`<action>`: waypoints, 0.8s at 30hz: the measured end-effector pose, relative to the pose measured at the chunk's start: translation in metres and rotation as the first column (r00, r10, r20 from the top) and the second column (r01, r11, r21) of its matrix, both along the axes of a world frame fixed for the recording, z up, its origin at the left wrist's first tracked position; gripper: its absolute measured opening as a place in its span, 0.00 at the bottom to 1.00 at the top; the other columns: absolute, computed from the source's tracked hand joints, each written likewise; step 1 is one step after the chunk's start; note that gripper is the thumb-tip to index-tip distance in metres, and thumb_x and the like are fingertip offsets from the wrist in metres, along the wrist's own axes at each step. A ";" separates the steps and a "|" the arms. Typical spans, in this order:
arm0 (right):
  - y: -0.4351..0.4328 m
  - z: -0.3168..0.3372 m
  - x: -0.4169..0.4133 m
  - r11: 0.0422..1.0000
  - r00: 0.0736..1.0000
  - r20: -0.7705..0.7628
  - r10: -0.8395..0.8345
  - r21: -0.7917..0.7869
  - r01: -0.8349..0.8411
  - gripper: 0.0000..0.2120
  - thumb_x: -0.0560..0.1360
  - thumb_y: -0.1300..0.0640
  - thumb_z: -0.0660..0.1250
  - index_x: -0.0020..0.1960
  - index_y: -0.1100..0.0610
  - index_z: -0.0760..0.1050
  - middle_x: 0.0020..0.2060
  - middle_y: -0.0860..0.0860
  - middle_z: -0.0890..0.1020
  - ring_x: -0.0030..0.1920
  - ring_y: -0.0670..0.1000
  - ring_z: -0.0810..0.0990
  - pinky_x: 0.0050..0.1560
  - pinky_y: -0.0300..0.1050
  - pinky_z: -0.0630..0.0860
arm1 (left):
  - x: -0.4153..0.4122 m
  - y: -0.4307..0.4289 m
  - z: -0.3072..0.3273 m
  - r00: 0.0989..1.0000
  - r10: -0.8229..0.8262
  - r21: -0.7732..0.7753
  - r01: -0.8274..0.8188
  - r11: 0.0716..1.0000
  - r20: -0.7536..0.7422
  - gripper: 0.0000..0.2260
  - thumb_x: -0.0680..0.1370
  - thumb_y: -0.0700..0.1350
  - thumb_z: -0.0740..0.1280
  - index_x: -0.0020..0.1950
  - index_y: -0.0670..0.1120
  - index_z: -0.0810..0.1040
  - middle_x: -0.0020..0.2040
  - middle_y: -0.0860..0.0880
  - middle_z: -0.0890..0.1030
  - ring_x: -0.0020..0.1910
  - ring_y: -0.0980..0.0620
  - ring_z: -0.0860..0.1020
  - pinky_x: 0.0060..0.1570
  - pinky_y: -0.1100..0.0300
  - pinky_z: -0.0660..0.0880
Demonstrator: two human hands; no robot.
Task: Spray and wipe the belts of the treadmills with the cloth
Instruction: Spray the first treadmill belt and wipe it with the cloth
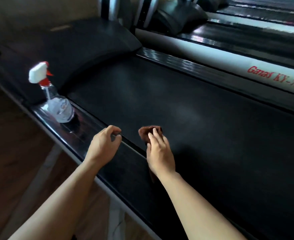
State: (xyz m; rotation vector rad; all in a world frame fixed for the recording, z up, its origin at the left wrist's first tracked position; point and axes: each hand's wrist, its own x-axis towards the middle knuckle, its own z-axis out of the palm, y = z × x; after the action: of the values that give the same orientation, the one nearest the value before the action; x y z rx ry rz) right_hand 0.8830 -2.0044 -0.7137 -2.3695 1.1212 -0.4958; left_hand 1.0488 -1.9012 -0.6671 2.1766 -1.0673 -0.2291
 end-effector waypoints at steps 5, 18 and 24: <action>0.018 0.006 0.047 0.993 0.992 -0.058 0.110 0.053 -0.107 0.23 0.83 0.56 0.58 0.77 0.52 0.62 0.79 0.46 0.57 0.77 0.55 0.56 0.67 0.63 0.70 | 0.053 0.028 0.016 0.982 0.187 -0.057 -0.187 0.981 -0.006 0.06 0.77 0.41 0.70 0.53 0.48 0.82 0.43 0.53 0.82 0.42 0.53 0.78 0.48 0.61 0.71; 0.040 -0.017 0.067 0.983 0.955 -0.251 0.157 -0.052 -0.175 0.23 0.81 0.50 0.61 0.75 0.51 0.68 0.77 0.46 0.64 0.74 0.56 0.64 0.66 0.58 0.71 | 0.139 0.064 0.032 0.894 0.426 -0.244 -0.447 0.860 -0.135 0.06 0.79 0.44 0.68 0.55 0.49 0.80 0.45 0.55 0.81 0.41 0.61 0.77 0.43 0.75 0.70; 0.042 -0.025 0.070 0.973 0.957 -0.274 0.096 -0.178 -0.149 0.24 0.78 0.45 0.64 0.72 0.51 0.71 0.74 0.47 0.69 0.70 0.57 0.70 0.59 0.60 0.76 | 0.198 0.053 0.028 0.869 0.466 -0.221 -0.494 0.841 -0.167 0.20 0.77 0.51 0.70 0.67 0.49 0.73 0.60 0.49 0.79 0.58 0.51 0.78 0.60 0.55 0.74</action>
State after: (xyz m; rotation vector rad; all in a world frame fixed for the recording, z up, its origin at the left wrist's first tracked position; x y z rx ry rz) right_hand 0.9531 -1.9622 -0.7387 -2.7225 1.0673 -0.2613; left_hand 1.2464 -1.8487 -0.6392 2.0871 -0.4307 0.0265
